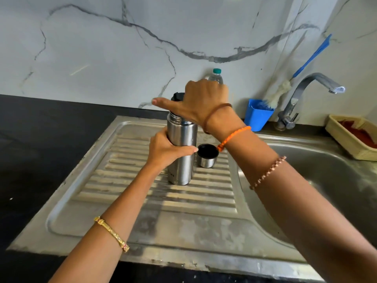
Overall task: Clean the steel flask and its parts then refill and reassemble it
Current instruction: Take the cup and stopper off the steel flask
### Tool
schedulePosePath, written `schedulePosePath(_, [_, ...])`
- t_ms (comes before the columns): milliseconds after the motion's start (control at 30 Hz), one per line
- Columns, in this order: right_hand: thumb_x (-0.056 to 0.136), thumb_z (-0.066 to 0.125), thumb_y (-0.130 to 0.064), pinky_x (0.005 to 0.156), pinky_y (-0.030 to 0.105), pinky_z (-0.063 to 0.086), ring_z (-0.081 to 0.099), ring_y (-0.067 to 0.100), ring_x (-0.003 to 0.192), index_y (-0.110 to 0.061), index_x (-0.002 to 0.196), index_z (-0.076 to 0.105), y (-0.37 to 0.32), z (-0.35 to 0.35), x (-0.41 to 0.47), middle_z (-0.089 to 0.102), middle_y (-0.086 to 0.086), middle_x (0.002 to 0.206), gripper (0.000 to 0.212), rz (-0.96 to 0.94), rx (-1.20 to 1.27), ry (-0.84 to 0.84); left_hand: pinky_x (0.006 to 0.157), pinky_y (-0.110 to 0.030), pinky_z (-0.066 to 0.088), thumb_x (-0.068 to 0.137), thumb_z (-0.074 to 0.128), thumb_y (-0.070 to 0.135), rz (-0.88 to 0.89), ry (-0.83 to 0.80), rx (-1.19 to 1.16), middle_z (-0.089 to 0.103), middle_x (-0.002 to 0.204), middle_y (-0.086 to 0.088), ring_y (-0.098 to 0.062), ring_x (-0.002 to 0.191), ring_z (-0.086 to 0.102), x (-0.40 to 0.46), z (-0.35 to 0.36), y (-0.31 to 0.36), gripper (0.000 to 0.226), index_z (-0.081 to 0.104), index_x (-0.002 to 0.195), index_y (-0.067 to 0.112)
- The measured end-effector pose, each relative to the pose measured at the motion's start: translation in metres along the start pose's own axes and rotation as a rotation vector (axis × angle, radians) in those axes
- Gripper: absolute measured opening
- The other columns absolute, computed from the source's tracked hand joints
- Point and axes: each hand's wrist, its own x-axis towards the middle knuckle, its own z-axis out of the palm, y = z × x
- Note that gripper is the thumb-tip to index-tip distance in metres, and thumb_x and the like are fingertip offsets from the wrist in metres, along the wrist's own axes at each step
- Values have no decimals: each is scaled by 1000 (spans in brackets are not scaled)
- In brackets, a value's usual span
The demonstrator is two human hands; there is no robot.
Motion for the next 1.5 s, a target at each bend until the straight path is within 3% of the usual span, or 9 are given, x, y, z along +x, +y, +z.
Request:
schedulePosePath(200, [85, 47, -50, 63, 27, 29, 56, 29, 94, -15, 91, 57, -10, 10, 9, 63, 8, 102, 37, 34, 33, 88, 70, -31, 55, 27, 77, 49, 41, -37, 29, 68, 81, 9, -10, 81, 66, 8, -9, 3, 60, 62, 81, 26])
schedulePosePath(500, [80, 50, -59, 63, 29, 32, 45, 26, 77, -13, 78, 51, 0, 11, 11, 41, -1, 63, 47, -113, 80, -35, 72, -32, 56, 40, 92, 30, 20, -95, 10, 68, 83, 8, -9, 80, 65, 4, -19, -7, 51, 61, 80, 25])
schedulePosePath(733, [51, 43, -73, 66, 29, 44, 55, 18, 78, -24, 90, 59, 15, 6, 27, 57, -9, 73, 65, -341, 281, -252, 70, -28, 55, 37, 92, 29, 40, -134, -5, 68, 82, 10, -9, 81, 66, 8, -23, -11, 53, 58, 77, 29])
schedulePosePath(900, [64, 70, -39, 80, 28, 51, 62, 16, 90, -31, 103, 61, 18, -19, 56, 66, 5, 101, 40, -494, 306, -550, 70, -28, 56, 26, 84, 41, 45, -125, -21, 69, 82, 10, -7, 80, 66, 18, -29, -3, 58, 61, 78, 29])
schedulePosePath(1067, [56, 60, 17, 59, 20, 48, 60, 5, 69, -23, 90, 68, 4, -25, 57, 68, -1, 86, 53, -650, 161, -658, 74, -29, 53, 48, 91, 15, 21, -128, -29, 67, 86, 8, -9, 84, 64, 7, -24, -10, 48, 58, 80, 28])
schedulePosePath(1200, [66, 78, -13, 89, 22, 45, 55, 1, 99, -36, 121, 55, 19, -16, 36, 58, -9, 119, 64, -524, 338, -676, 70, -28, 54, 39, 92, 25, 20, -164, -33, 68, 84, 7, -11, 81, 66, -2, -17, -18, 53, 59, 81, 27])
schedulePosePath(1267, [85, 65, -33, 94, 23, 38, 47, 6, 110, -33, 132, 46, 28, -18, 31, 48, -4, 134, 51, -393, 351, -575, 68, -28, 55, 29, 86, 39, 23, -167, -41, 69, 83, 8, -10, 80, 67, 1, -12, -17, 61, 60, 82, 27])
schedulePosePath(1400, [93, 19, -60, 75, 33, 37, 53, 26, 87, -11, 80, 55, 9, -19, 34, 55, 8, 83, 63, -193, -183, -293, 63, -24, 53, 27, 81, 46, 64, -157, -75, 69, 81, 11, -7, 75, 66, 11, -8, -13, 61, 60, 81, 29])
schedulePosePath(1500, [84, 18, -73, 70, 32, 35, 50, 21, 70, -13, 57, 42, -2, -24, 31, 46, 1, 60, 70, -187, -292, -256, 63, -24, 53, 34, 86, 36, 97, -156, -79, 69, 82, 10, -7, 76, 66, 11, -13, -11, 56, 58, 82, 29])
